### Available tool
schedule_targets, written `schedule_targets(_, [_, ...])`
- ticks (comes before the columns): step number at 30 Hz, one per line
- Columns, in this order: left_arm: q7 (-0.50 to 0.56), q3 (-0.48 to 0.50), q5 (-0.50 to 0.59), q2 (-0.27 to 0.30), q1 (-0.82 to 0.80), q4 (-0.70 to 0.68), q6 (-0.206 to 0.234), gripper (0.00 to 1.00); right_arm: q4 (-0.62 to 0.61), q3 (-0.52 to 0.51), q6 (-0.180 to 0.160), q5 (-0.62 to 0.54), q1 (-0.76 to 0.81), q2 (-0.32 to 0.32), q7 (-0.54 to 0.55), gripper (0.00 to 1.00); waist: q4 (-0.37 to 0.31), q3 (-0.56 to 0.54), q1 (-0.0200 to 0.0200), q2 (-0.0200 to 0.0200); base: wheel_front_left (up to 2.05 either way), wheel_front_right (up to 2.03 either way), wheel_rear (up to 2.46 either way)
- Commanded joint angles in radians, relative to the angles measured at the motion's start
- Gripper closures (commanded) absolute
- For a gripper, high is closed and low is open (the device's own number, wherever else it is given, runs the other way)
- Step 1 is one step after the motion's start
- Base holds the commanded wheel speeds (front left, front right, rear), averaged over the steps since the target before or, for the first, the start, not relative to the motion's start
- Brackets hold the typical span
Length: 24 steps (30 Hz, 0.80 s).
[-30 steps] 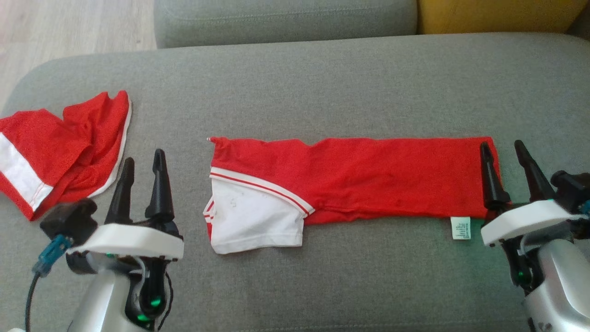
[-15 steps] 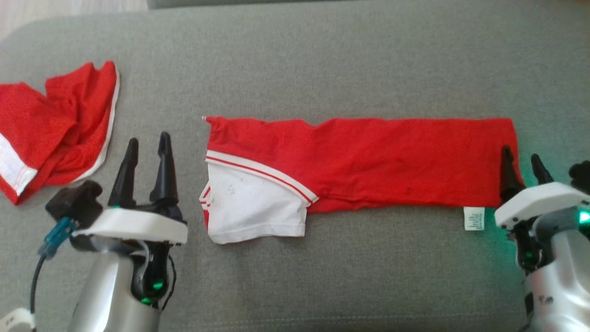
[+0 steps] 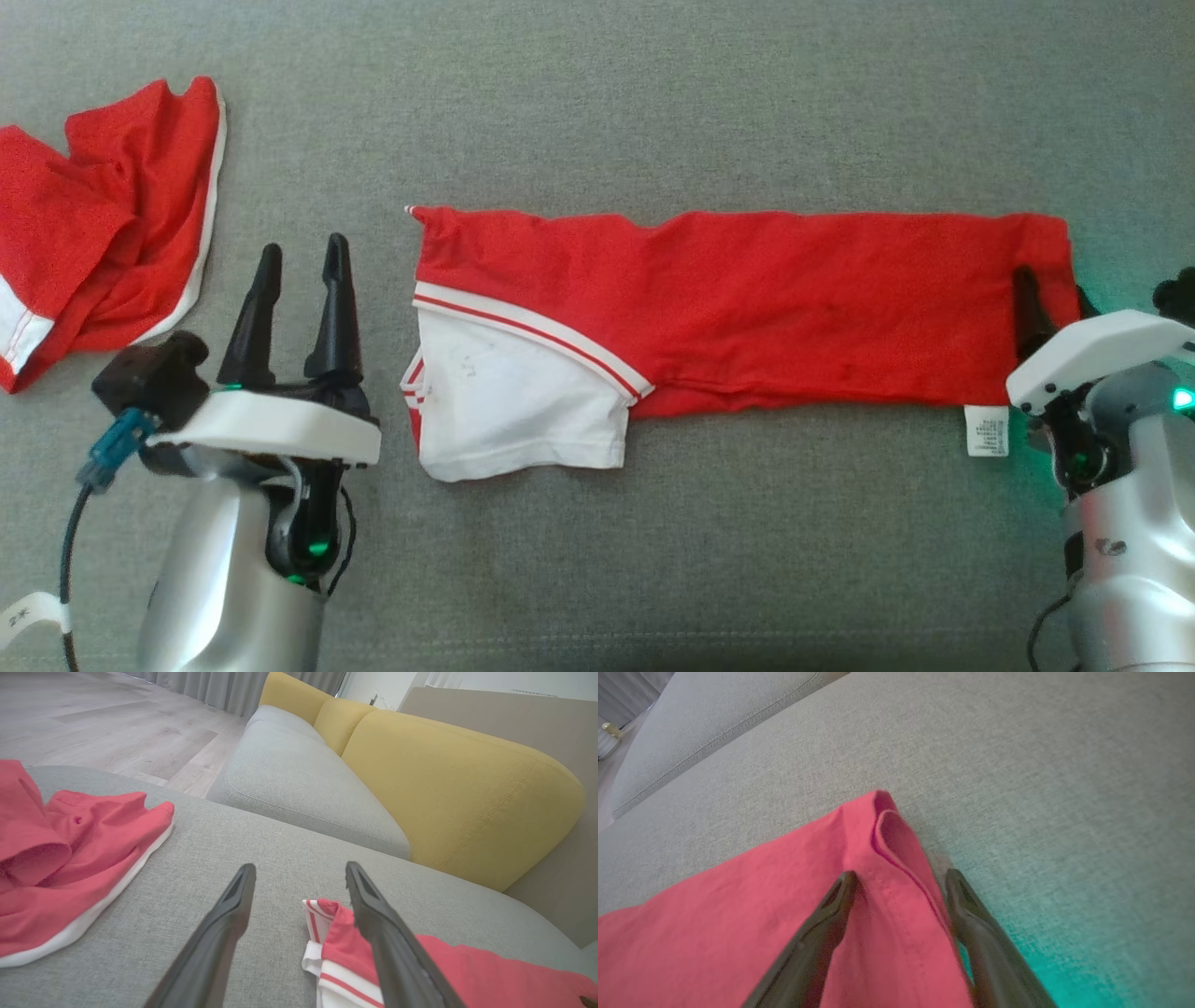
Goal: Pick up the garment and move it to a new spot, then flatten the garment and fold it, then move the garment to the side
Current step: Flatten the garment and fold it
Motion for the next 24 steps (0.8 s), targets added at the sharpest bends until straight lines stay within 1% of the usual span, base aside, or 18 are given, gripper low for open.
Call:
schedule_targets(1, [-0.012,0.040,0.013,0.008,-0.041,-0.025,-0.007,0.00,-0.015,0.043,0.002,0.015,0.004,0.012,0.030,1.00,0.000,-0.002,0.0000,0.0000,0.00,0.00,0.00])
schedule_targets(5, [-0.012,0.051,0.017,0.006,-0.042,-0.017,-0.011,0.00,-0.030,0.041,0.002,0.011,0.021,-0.011,0.030,1.00,-0.002,-0.015,0.0000,0.0000,0.00,0.00,0.00])
schedule_targets(10, [-0.012,0.061,0.021,0.004,-0.033,-0.011,-0.015,0.00,-0.045,-0.014,0.002,-0.035,0.018,-0.058,-0.013,1.00,-0.004,-0.036,0.0000,0.0000,0.00,0.00,0.00])
schedule_targets(14, [-0.012,0.063,0.022,0.003,-0.024,-0.007,-0.017,0.00,-0.042,-0.086,0.002,-0.134,0.002,-0.105,-0.057,1.00,-0.003,-0.055,0.0000,0.0000,0.00,0.00,0.00])
schedule_targets(18, [-0.012,0.063,0.018,0.003,-0.016,-0.007,-0.018,0.00,-0.050,-0.179,0.002,-0.296,-0.017,-0.142,-0.096,1.00,0.001,-0.072,0.0000,0.0000,0.00,0.00,0.00])
schedule_targets(19, [-0.012,0.062,0.014,0.003,-0.014,-0.007,-0.018,0.00,-0.056,-0.207,0.002,-0.337,-0.022,-0.141,-0.102,1.00,0.002,-0.076,0.0000,0.0000,0.00,0.00,0.00])
schedule_targets(20, [-0.012,0.062,0.014,0.003,-0.014,-0.007,-0.018,0.00,-0.056,-0.207,0.002,-0.337,-0.022,-0.141,-0.102,1.00,0.002,-0.076,0.0000,0.0000,0.00,0.00,0.00])
schedule_targets(21, [-0.012,0.062,0.009,0.003,-0.012,-0.008,-0.018,0.00,-0.058,-0.234,0.002,-0.368,-0.028,-0.133,-0.104,1.00,0.003,-0.080,0.0000,0.0000,0.00,0.00,0.00])
schedule_targets(24, [-0.012,0.062,-0.001,0.003,-0.003,-0.008,-0.016,0.00,-0.065,-0.279,0.002,-0.426,-0.044,-0.090,-0.096,1.00,0.005,-0.095,0.0000,0.0000,0.00,0.00,0.00])
